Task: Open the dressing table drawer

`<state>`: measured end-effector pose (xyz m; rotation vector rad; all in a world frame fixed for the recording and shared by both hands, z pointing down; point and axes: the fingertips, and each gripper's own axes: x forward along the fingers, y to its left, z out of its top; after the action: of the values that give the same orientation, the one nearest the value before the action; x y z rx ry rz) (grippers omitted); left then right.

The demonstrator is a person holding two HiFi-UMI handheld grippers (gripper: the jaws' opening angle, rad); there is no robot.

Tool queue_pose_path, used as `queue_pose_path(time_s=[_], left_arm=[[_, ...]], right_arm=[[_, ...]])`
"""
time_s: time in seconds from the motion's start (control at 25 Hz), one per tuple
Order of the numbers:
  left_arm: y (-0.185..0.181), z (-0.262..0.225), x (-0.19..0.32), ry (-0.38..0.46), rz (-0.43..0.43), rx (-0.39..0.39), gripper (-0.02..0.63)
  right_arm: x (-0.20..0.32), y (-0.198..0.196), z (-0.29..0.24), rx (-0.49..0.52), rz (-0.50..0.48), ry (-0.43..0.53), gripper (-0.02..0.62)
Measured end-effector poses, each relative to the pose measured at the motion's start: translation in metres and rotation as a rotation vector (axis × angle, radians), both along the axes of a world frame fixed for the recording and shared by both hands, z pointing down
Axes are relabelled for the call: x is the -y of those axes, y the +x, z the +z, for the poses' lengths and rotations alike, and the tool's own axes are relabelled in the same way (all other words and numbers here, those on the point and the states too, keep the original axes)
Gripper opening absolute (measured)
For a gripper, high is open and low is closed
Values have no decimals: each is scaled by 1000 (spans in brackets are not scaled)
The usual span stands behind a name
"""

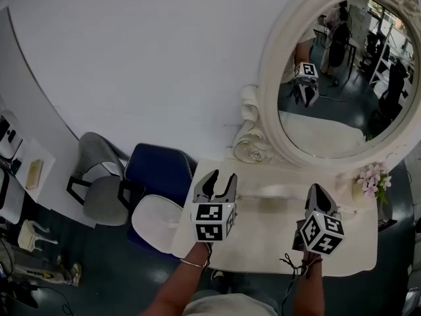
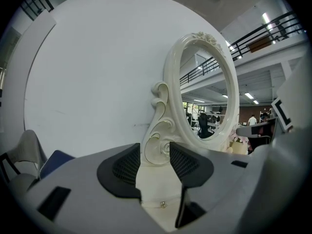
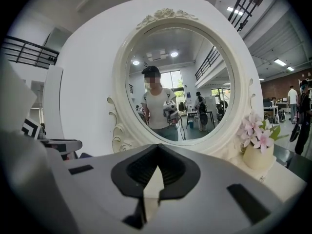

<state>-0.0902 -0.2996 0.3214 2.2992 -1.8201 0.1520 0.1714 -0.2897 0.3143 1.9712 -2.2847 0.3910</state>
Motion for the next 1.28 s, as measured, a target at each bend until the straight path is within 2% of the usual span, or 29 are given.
queue_pose_path(time_s=[0.28,0.72,0.96,1.28], left_arm=[[11,30,-1,-66,0,22,189],[17,91,-9,-173,-33,15,189],[30,130,-20,-253,-8,15,189],[41,167,-27,-314,16,9,189]], right_arm=[[2,6,28,6,-17,-53,8],[-2,2,86,-5,-54,-172,8],[-12,4,121,-9,-56,-240,8],[-20,5,154,-9,-46,-299,8]])
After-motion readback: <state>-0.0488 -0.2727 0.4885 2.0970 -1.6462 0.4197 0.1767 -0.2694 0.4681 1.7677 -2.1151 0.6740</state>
